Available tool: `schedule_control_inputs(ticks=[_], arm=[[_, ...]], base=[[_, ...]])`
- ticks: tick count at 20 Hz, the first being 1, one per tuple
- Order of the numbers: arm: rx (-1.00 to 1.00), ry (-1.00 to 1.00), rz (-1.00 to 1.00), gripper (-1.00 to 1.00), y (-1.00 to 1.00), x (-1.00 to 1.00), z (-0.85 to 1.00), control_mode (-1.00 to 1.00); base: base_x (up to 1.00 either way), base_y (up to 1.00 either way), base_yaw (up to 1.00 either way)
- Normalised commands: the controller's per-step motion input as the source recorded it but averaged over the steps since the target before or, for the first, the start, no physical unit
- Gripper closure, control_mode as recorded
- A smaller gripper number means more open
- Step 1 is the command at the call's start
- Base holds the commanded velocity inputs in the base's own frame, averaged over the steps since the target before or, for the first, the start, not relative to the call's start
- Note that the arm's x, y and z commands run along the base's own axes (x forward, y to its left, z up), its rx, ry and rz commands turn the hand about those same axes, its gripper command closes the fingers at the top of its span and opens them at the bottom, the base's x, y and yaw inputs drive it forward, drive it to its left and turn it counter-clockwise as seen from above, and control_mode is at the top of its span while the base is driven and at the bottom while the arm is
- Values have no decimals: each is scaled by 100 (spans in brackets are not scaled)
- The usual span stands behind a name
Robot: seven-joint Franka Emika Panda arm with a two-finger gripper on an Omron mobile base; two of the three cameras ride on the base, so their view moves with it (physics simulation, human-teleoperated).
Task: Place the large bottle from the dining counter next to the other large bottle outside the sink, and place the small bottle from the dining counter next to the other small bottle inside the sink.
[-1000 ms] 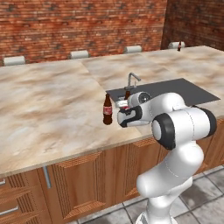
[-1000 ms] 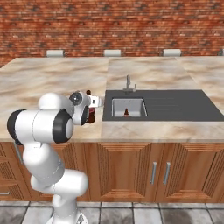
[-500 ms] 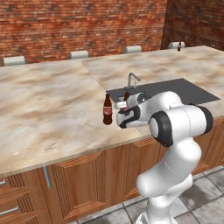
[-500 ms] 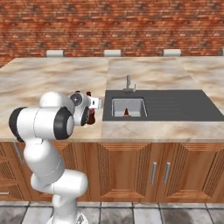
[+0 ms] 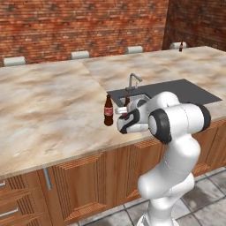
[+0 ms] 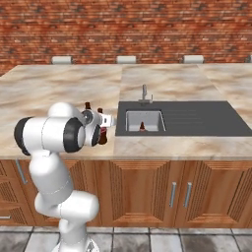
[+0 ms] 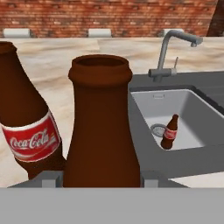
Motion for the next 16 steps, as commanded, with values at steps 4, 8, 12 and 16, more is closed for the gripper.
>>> schedule_control_inputs(ticks=[4,8,12,16], arm=[[0,0,0,100,0,0,-29,-100],[0,0,0,100,0,0,-28,-100],[0,0,0,100,0,0,-25,-100],[0,0,0,-100,8,0,-36,-100]], base=[[0,0,0],[0,0,0],[0,0,0],[0,0,0]])
